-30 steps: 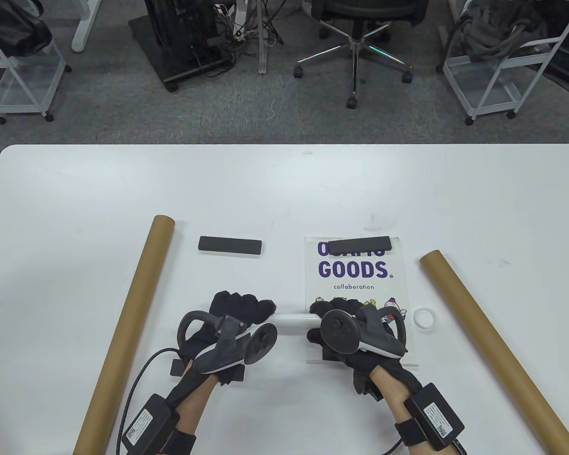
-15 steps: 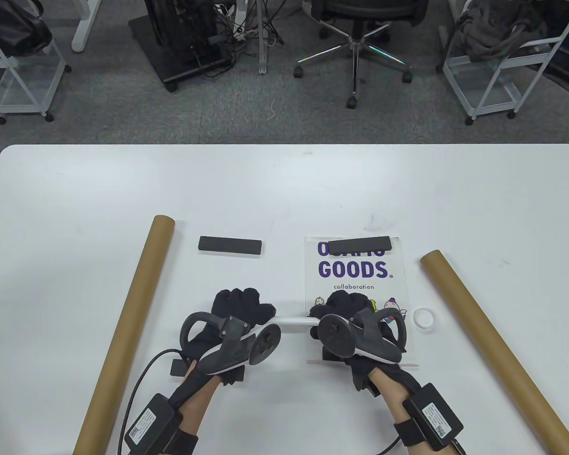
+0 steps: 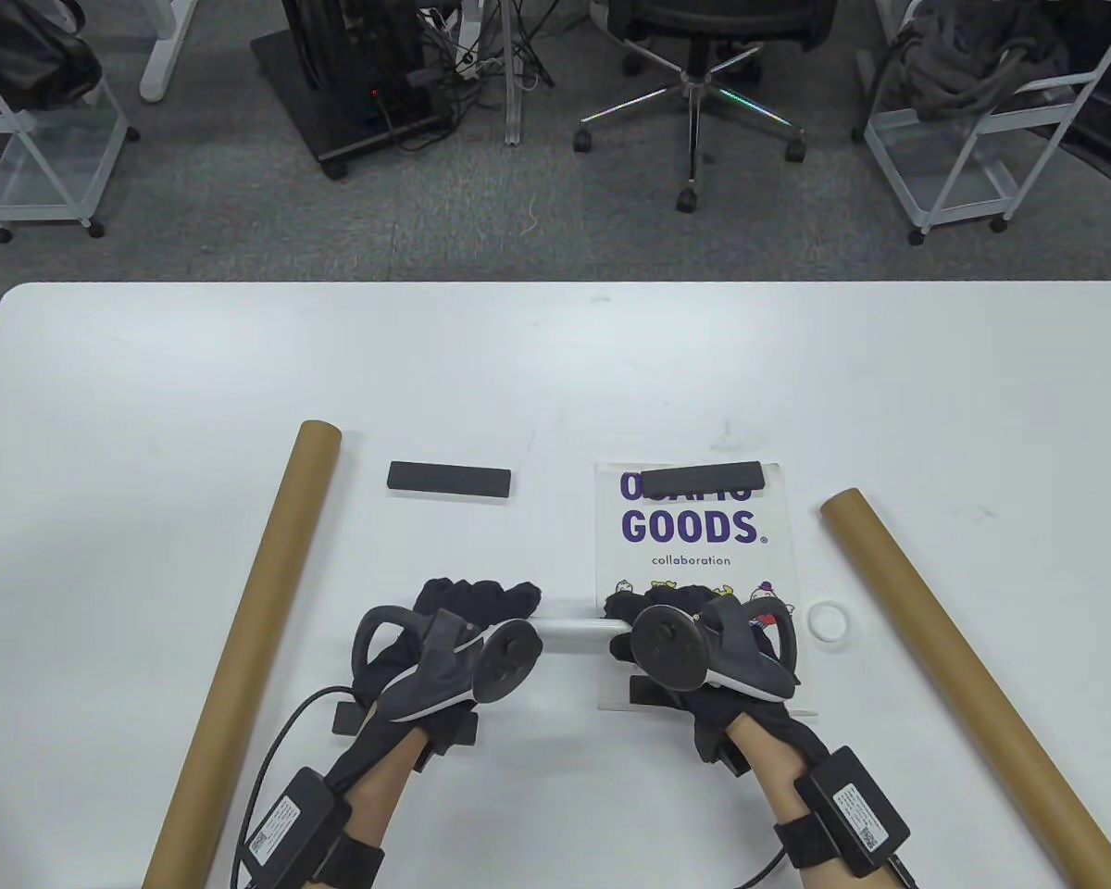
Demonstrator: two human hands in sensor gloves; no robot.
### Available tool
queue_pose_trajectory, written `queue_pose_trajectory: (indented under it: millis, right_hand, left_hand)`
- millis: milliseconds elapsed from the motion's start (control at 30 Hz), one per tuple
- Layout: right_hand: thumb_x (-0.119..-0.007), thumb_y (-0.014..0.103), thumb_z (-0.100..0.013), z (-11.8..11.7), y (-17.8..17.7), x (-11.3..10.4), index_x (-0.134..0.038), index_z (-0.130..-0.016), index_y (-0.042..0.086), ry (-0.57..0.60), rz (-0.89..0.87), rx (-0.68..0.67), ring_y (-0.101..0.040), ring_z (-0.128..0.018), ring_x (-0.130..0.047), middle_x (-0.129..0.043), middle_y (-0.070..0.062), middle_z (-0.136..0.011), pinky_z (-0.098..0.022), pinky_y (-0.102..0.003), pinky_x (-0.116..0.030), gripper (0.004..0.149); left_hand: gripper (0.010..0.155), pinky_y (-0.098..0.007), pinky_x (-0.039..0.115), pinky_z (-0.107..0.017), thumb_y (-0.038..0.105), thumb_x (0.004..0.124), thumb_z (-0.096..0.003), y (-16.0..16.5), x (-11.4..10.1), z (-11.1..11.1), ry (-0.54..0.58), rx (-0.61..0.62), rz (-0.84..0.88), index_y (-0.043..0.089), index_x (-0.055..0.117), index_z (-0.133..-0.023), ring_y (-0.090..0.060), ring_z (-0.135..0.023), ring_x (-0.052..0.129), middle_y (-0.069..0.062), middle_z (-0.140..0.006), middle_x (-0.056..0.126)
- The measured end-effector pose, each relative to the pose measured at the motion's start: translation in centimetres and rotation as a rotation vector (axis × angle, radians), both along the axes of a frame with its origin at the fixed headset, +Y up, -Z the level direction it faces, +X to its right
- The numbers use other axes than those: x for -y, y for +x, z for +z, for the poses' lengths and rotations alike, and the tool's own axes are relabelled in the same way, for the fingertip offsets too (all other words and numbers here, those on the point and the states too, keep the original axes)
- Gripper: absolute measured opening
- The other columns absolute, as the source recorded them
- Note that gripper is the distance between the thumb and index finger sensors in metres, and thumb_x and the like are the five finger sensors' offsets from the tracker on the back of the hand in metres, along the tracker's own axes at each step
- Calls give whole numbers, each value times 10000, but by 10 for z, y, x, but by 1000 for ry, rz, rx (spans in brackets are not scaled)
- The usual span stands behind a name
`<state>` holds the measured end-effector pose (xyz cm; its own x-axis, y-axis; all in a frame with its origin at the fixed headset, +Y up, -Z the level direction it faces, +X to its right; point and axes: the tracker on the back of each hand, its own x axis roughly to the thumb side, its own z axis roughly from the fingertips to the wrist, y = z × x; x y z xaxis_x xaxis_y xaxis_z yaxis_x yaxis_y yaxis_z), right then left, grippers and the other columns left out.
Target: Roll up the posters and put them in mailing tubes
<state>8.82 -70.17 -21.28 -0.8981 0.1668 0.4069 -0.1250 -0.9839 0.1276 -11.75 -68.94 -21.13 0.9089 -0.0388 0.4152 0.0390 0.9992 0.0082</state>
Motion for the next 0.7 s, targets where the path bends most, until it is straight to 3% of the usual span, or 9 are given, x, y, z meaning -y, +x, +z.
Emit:
queue_pose_trajectory:
  millis: [133, 200, 300, 500, 600, 700]
  right_hand:
    - [-566, 366, -525, 1, 0, -3, -583, -1032, 115, -12, -19, -27, -412, -664, -828, -768, -144, -846, -652, -723, -605, 566]
    - [-629, 428, -492, 0, 1, -2, -568, -1028, 118, -35, -33, -27, -390, -646, -809, -745, -131, -838, -655, -718, -600, 622]
    - [-671, 408, -473, 1, -1, -3, -616, -979, 160, 9, -2, -2, -335, -587, -844, -785, -74, -773, -648, -686, -649, 566]
    - [-684, 402, -462, 1, -1, -2, -683, -938, 193, 27, -6, 4, -323, -574, -880, -830, -49, -743, -642, -668, -677, 520]
    - [-689, 404, -459, 1, -1, -2, -701, -936, 198, 31, 2, 6, -341, -621, -882, -827, -63, -787, -647, -671, -671, 520]
    - [-700, 408, -454, 1, -1, -1, -726, -933, 196, 41, 21, 14, -449, -778, -775, -705, -171, -955, -664, -711, -597, 524]
  left_hand:
    - [546, -524, 746, -762, 505, 581, -491, -1, -3, 1, 73, -10, -56, 401, 735, -1004, -197, -676, 979, 82, -803, 928]
    - [543, -525, 738, -763, 519, 624, -482, -3, -5, 1, 53, -13, -1, 393, 746, -995, -205, -673, 964, 76, -800, 922]
    - [517, -513, 751, -759, 522, 720, -459, 0, -5, 2, 92, -12, -46, 395, 768, -958, -180, -637, 970, 98, -760, 928]
    - [489, -511, 756, -759, 524, 733, -463, -1, -3, 2, 83, -6, -43, 391, 801, -929, -171, -650, 981, 109, -757, 936]
    - [492, -518, 745, -767, 529, 733, -462, 1, -2, 2, 88, -4, -69, 392, 811, -929, -185, -717, 961, 97, -830, 906]
    - [503, -529, 729, -777, 538, 729, -465, 2, -1, 2, 78, 3, -83, 392, 813, -939, -207, -761, 927, 63, -892, 862]
